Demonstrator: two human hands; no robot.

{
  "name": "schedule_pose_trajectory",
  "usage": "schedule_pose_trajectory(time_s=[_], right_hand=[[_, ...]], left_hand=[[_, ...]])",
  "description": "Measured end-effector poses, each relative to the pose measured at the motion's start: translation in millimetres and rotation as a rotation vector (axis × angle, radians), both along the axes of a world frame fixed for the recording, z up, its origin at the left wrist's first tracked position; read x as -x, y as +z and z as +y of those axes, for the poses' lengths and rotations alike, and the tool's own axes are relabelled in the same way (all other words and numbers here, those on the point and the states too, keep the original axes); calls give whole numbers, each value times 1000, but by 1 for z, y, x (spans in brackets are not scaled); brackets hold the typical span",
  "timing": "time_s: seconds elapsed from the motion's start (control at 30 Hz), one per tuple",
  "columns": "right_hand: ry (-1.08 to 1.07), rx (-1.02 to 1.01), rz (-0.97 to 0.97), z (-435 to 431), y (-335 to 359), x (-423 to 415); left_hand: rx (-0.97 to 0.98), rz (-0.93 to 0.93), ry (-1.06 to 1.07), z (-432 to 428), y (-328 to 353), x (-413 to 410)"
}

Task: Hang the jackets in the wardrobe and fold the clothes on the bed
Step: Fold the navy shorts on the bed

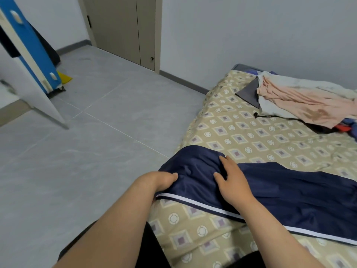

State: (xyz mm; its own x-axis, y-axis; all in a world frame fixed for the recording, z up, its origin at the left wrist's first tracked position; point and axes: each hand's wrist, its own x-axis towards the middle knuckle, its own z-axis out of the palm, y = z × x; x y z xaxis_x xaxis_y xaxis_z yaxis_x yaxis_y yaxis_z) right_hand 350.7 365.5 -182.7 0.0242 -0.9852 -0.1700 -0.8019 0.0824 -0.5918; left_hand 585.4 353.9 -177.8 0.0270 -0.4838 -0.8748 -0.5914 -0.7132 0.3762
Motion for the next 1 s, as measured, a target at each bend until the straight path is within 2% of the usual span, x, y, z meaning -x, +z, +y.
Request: schedule_pose_trajectory(time_s=[0.07,0.17,0.2,0.3,0.37,0.47,0.5,0.57,0.6,0.67,0.77,0.87,0.93,1.0], right_hand=[[29,-46,-1,-1,-3,-3],[-78,-35,-33,-14,1,3],[-77,-13,75,-19,3,8],[57,-29,571,-32,9,28],[141,-79,666,-40,10,37],[162,-184,507,-58,13,50],[89,-202,398,-63,15,54],[-145,-97,247,-72,19,65],[-235,-26,252,-73,20,68],[-255,47,358,-71,21,66],[-140,172,427,-54,19,36],[138,369,425,-20,13,-15],[315,292,334,-1,7,-44],[426,98,218,9,0,-58]], left_hand=[[-109,56,129,8,-2,7],[-128,178,381,10,-16,10],[-95,202,448,8,-21,11],[103,314,760,0,-30,8],[127,479,1016,-7,-33,1],[-6,573,1177,-7,-35,-8],[-47,585,1200,-7,-35,-10],[-111,540,1201,-7,-33,-13],[-131,510,1209,-8,-34,-14],[-146,497,1249,-9,-35,-14],[-124,464,1280,-11,-39,-12],[-65,434,1357,-12,-40,-15],[26,419,1457,-13,-38,-22],[112,450,1551,-14,-36,-32]])
